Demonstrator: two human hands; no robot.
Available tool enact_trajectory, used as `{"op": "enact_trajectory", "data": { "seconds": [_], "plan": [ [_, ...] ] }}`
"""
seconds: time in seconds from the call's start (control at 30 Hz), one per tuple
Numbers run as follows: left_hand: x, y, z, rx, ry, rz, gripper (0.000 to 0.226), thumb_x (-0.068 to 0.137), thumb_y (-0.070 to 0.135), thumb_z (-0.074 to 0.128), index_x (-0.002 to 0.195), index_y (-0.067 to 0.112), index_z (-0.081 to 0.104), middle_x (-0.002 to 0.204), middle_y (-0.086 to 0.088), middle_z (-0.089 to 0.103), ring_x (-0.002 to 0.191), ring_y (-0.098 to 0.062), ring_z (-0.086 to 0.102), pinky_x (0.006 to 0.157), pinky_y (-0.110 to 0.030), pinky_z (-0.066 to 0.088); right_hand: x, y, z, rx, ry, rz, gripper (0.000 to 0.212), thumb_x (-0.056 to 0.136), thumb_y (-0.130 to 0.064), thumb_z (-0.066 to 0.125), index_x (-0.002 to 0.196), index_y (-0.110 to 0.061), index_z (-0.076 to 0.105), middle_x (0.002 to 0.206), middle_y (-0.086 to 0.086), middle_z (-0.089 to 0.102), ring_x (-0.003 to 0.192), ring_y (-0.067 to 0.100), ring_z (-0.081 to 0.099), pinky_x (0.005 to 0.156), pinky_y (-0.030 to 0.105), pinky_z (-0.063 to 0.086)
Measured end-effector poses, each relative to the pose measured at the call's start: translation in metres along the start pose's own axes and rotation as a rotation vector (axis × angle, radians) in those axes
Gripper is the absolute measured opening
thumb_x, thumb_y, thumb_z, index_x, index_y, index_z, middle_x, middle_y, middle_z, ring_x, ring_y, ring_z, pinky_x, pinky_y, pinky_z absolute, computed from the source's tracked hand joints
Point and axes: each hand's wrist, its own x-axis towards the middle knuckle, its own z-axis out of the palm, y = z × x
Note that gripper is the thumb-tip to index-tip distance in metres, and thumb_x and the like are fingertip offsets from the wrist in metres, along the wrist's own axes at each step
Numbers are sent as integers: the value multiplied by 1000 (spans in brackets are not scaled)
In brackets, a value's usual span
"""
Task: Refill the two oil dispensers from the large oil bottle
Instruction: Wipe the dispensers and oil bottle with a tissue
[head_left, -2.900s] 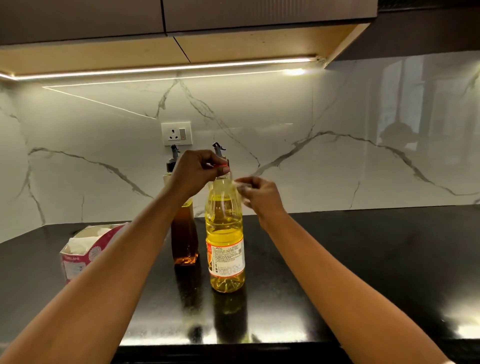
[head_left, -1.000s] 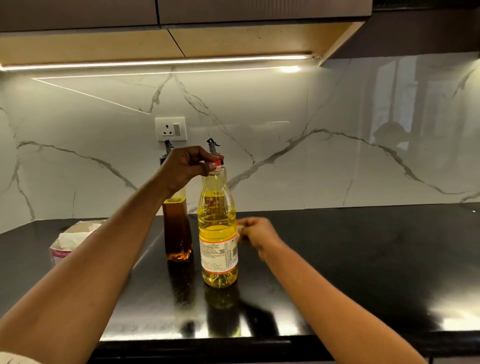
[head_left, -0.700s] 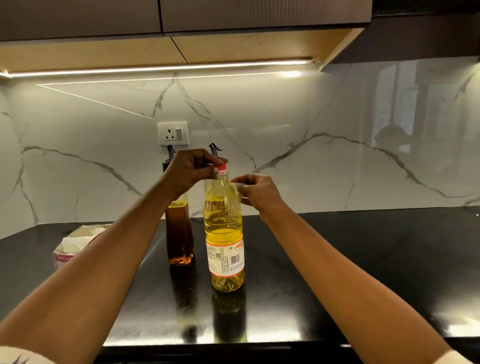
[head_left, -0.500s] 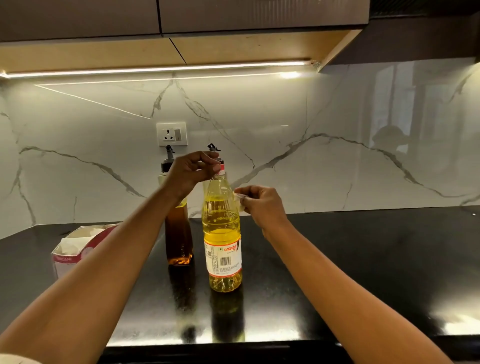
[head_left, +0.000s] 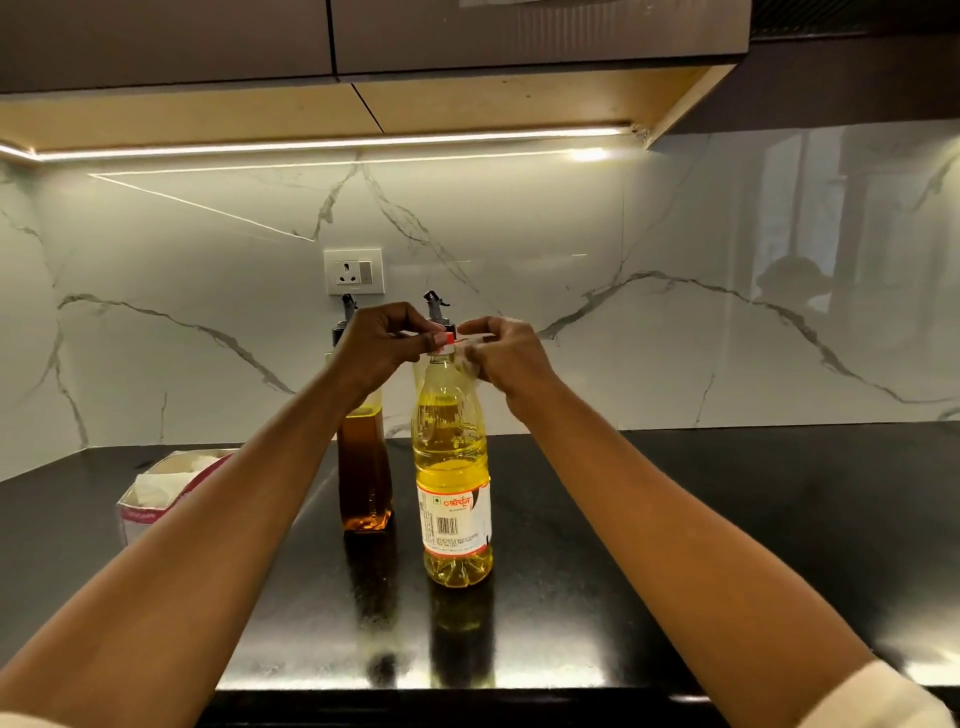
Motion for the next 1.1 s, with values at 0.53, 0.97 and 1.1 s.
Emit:
{"op": "enact_trajectory", "data": {
  "seconds": [0.53,0.97,1.1],
  "plan": [
    [-7,2,8,-53,52,-4,9,83,3,70,83,10,64,94,-6,71,81,-18,68,68,-29,58,-40,94,-14,71,-84,341,22,92,2,48,95,-15,61,99,8,62,91,19,62,70,27,56],
    [-39,-13,28,-9,73,29,68,74,22,78,131,21,41,135,5,50,117,-13,53,74,-6,49,-63,150,-52,-2,-69,283,21,89,2,55,101,-12,64,101,9,67,93,20,64,85,40,54],
    [-82,-36,40,-213,7,-166,125,49,57,84,146,46,6,155,-3,25,128,-14,38,85,-17,46,-71,172,-64,113,-15,331,22,90,3,53,102,-11,64,97,6,69,85,13,64,72,26,54]
  ]
}}
